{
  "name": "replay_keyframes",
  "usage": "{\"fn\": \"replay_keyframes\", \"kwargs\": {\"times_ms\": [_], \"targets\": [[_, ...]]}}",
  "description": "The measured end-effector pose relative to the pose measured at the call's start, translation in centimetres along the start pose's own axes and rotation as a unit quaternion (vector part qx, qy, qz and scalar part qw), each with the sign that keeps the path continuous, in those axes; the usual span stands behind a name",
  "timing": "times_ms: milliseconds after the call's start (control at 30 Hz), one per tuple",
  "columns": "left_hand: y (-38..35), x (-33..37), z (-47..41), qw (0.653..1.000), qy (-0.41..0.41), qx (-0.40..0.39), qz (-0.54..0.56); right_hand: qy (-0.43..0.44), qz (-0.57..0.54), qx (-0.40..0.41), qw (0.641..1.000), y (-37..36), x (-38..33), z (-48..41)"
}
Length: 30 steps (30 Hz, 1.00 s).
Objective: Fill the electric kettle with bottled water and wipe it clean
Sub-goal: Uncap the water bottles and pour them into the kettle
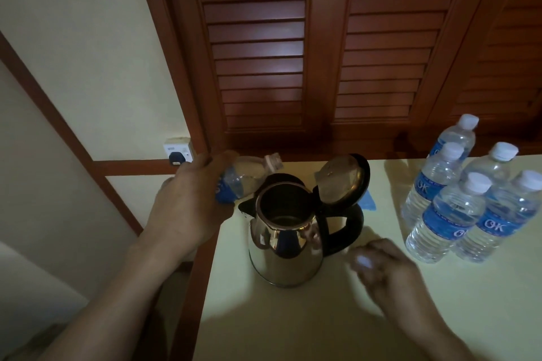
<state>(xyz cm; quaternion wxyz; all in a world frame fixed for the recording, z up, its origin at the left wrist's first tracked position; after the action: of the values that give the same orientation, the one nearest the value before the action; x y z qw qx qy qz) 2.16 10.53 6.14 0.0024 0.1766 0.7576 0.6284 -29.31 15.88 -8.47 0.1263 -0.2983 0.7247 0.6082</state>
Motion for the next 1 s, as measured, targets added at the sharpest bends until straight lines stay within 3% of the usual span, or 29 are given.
{"fn": "replay_keyframes", "kwargs": {"times_ms": [133, 267, 433, 533, 633, 867, 1000], "targets": [[0.2, 0.4, 0.5, 0.995, 0.002, 0.024, 0.097, -0.039, -0.058, 0.135, 0.988, 8.5, -1.5, -2.4], [0.7, 1.8, 0.3, 0.987, -0.005, 0.041, 0.155, 0.015, -0.091, 0.173, 0.981, 16.4, -7.0, -5.7], [1.9, 3.8, 0.2, 0.98, -0.047, 0.082, 0.174, 0.195, -0.025, 0.041, 0.98, 19.8, -16.7, -8.8], [2.6, 4.8, 0.3, 0.976, -0.057, 0.095, 0.186, 0.245, -0.047, -0.055, 0.967, 18.6, -19.0, -10.9], [3.0, 4.8, 0.4, 0.975, -0.053, 0.103, 0.19, 0.285, -0.04, -0.087, 0.954, 17.8, -20.0, -11.9], [3.2, 4.6, 0.7, 0.971, -0.049, 0.116, 0.201, 0.311, 0.019, -0.087, 0.946, 17.4, -20.8, -12.5], [3.3, 4.9, 0.7, 0.968, -0.045, 0.137, 0.203, 0.22, -0.014, -0.065, 0.973, 17.3, -21.4, -12.7]]}}
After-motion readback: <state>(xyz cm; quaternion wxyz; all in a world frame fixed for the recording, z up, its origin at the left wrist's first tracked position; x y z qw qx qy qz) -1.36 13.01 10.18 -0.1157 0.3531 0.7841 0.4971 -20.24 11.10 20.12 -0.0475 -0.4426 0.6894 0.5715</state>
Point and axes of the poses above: each hand's wrist, its own z-axis away from the middle knuckle, its own y-axis out of the back of the hand, x = y × z, the point moved 5 cm from there along -z, towards the middle knuckle, and after that the axes turned 12 degrees about -x, right-handed, at the moved point
